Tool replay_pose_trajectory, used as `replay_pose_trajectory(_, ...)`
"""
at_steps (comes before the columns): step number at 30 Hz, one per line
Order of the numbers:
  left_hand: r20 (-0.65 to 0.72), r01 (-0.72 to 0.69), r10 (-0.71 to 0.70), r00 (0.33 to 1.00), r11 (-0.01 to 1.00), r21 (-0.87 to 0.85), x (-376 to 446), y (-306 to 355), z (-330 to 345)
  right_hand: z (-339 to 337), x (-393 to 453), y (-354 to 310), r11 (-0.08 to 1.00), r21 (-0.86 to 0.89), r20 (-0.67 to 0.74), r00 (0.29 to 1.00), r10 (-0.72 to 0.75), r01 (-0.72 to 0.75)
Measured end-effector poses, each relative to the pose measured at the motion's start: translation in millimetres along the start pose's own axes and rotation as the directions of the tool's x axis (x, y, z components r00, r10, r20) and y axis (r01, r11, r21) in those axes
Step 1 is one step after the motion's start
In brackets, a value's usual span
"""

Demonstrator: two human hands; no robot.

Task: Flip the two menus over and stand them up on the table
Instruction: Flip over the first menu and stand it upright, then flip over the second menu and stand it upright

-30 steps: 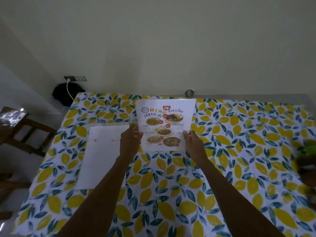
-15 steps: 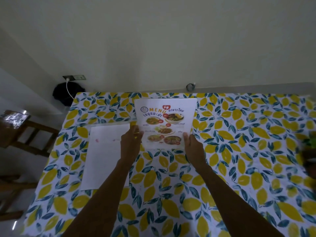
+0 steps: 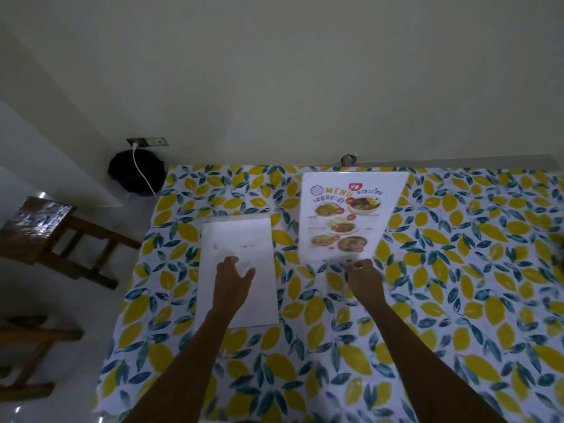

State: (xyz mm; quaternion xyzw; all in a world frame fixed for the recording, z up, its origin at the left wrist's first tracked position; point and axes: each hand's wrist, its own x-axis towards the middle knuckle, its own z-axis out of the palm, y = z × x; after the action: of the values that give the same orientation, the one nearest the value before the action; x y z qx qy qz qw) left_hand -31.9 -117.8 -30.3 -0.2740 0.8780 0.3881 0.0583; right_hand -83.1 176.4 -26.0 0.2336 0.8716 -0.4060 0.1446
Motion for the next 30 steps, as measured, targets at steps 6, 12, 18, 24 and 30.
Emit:
replay_pose_trajectory(6,0.053,0.020,-0.023,0.998,0.999,0.046,22,-71,-59,92,-49,-38,0.999,-0.037,0.090,0.995,0.043,-0.039)
replay_pose_trajectory(12,0.196,0.080,-0.095,0.976,0.993,0.081,30,-118,-86,148,-90,-59,0.989,-0.148,0.111,0.994,-0.012,0.028)
replay_pose_trajectory(18,0.209,-0.013,-0.008,0.978,0.995,0.100,8,-119,-82,164,-104,-56,0.980,-0.199,0.099,0.995,0.006,0.014)
replay_pose_trajectory(24,0.222,-0.037,0.011,0.975,0.993,0.110,6,-129,-85,143,-101,-72,0.994,-0.013,0.214,0.971,0.107,-0.107)
replay_pose_trajectory(30,0.126,-0.057,0.053,0.991,0.998,0.028,-23,-134,-99,122,-117,-54,0.980,0.095,0.331,0.934,0.133,-0.173)
